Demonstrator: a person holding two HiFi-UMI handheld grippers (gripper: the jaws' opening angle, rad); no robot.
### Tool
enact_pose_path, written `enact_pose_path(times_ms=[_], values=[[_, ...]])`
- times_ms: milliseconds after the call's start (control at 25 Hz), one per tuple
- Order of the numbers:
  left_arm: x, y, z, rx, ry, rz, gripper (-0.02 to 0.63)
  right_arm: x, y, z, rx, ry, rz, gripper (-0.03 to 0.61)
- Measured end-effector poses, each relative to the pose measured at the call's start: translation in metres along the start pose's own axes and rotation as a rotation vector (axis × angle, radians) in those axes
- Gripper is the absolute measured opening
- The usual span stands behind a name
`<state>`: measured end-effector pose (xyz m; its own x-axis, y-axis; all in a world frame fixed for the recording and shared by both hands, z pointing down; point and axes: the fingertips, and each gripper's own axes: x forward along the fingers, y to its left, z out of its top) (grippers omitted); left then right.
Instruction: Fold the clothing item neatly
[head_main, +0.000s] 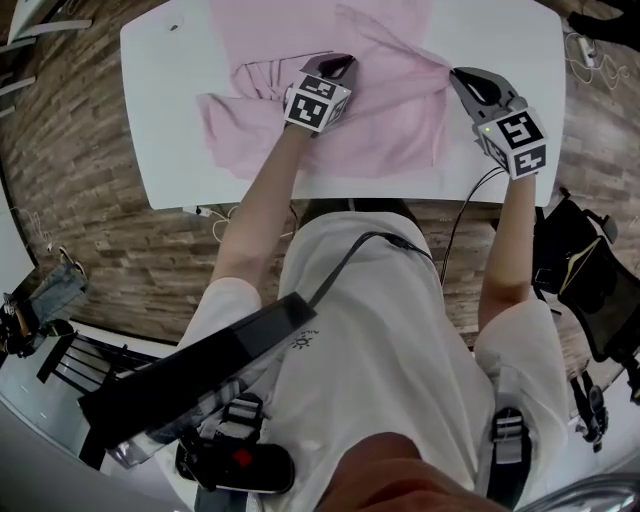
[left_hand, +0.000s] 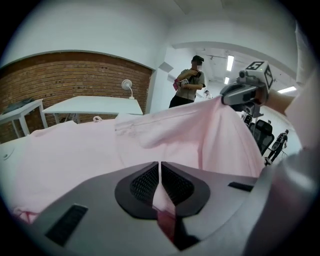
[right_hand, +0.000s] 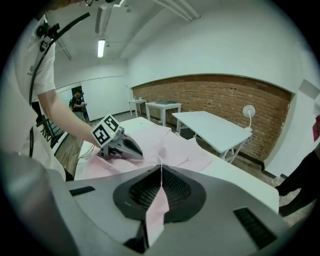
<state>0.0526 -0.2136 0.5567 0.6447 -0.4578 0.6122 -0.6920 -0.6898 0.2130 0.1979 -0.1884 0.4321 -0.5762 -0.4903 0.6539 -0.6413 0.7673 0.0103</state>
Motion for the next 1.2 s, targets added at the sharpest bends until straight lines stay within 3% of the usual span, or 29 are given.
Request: enact_pose_path(times_ms=[200,480,640,920,1040,1200], values=[[-0.032,0.020,0.037,0.036,-0.090,0.047,0.003,0.042,-0.047,0.018,-0.084,0.044,-0.034,0.009],[-0.116,0.065,0.062,0.014,-0.186,0.216,0.003,0.111,-0.099,0.003,-0.099,0.149,-0.027,0.009],[-0.150,0.078,0.039,-0.005,-0.169,0.281,0.003,0.133,-0.113,-0.015,-0.077,0.219,-0.041,0.009],[-0.183,0.076,-0.035,-0.099,-0.122,0.384,0.003,0.163,-0.112,-0.046,-0.080,0.275,-0.093,0.013],[-0.202,0.073,-0.060,-0.159,-0.123,0.430,0.003,0.158,-0.123,-0.043,-0.053,0.247,-0.146,0.115],[-0.232,0.070,-0.088,-0.212,-0.122,0.491,0.003,0.143,-0.125,-0.027,-0.022,0.176,-0.170,0.137]])
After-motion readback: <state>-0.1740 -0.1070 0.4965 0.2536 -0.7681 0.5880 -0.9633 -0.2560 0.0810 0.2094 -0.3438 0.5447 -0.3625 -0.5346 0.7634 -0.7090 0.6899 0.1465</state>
